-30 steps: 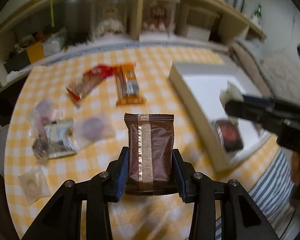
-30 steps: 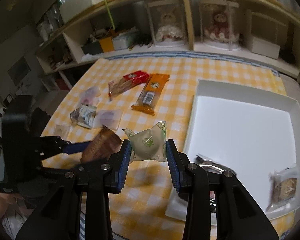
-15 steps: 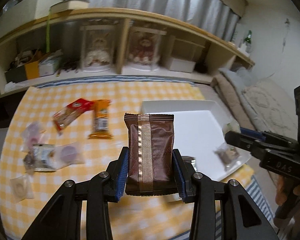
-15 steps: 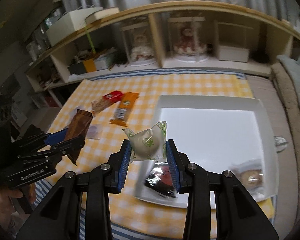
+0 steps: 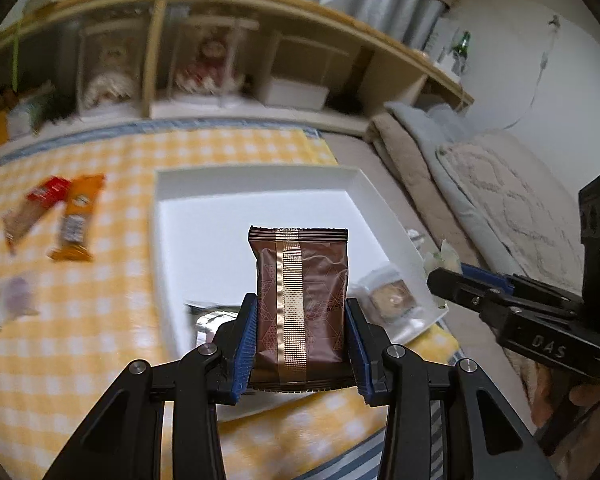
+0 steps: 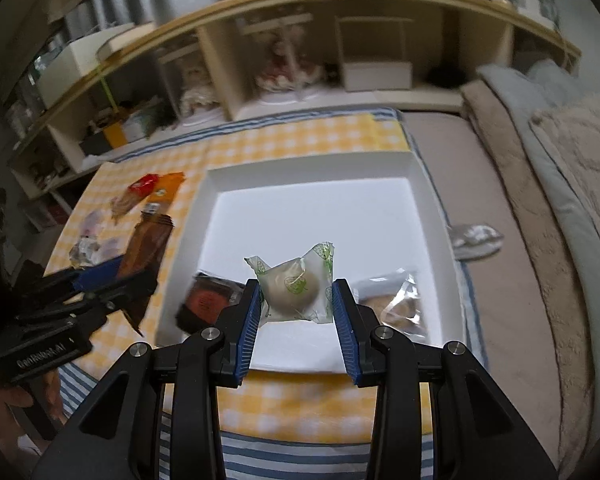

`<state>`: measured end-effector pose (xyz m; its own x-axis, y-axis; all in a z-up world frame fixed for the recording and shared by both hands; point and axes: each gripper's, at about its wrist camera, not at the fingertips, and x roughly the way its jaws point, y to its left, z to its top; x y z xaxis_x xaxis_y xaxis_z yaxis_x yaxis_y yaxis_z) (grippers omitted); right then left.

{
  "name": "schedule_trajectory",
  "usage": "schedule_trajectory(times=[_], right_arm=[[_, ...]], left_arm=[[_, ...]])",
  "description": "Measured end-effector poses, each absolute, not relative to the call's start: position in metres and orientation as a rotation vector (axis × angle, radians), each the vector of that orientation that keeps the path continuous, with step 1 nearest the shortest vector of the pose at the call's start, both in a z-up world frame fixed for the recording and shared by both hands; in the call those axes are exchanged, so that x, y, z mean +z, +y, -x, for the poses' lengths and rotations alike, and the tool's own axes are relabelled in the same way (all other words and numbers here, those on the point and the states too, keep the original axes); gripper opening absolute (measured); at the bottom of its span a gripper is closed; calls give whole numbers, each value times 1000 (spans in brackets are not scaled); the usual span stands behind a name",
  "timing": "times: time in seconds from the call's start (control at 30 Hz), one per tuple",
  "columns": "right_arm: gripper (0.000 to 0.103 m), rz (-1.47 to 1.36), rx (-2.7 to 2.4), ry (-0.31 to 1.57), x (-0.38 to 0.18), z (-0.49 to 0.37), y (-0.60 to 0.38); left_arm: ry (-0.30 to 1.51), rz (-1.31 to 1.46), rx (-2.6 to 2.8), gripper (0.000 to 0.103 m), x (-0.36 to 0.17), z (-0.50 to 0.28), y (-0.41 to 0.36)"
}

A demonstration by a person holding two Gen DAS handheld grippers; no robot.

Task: Organize snacks
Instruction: 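Carry both snacks to the tray and set them beside the cake and pastry, then open both tools and withdraw them from the tray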

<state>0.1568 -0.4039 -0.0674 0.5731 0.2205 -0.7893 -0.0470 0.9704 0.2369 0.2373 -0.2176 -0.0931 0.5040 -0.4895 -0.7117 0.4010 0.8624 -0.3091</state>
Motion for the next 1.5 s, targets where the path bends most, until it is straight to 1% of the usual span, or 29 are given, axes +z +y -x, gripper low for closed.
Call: schedule_trajectory(times=[0.2,0.4,0.6,0.77,0.87,0.9,1.0,1.23,1.3,1.37,1.43,1.47,1.5], right_arm=[[37,-225,158,975,-80,-160,-423],[37,-251,202,1029,-96,-169,-422],[37,-266,221,1106,-116,-177,-416],[37,-301,232,1126,-126,-183,-413],[40,-324,220,1129,-130,-186,-415],[41,-324,210,1134,-131,-187,-415],[46,-339,188,1143,-132,-187,-420],[52,-354,165,1157,-132,-181,-427],[54,-351,164,1165,-132,-178,-428],[58,-350,164,1171,-131,-175,-429],[64,-346,161,1173,-129,-171,-429],[66,-342,159,1172,-127,-170,-429],[70,-339,156,1172,-126,-168,-429]], left_arm=[[1014,161,-555,41,-135,-271,-255],[1104,213,-550,41,-170,-308,-275],[1129,211,-509,41,-188,-332,-281],[1098,193,-512,42,-186,-344,-287],[1082,172,-531,54,-183,-337,-290],[1070,161,-536,56,-180,-332,-289],[1059,142,-544,57,-176,-330,-289],[1035,119,-546,58,-163,-300,-274],[1030,114,-546,61,-158,-291,-267],[1029,114,-544,62,-154,-283,-259],[1032,113,-540,64,-151,-278,-254],[1033,111,-537,67,-150,-276,-251],[1034,111,-533,71,-148,-273,-249]])
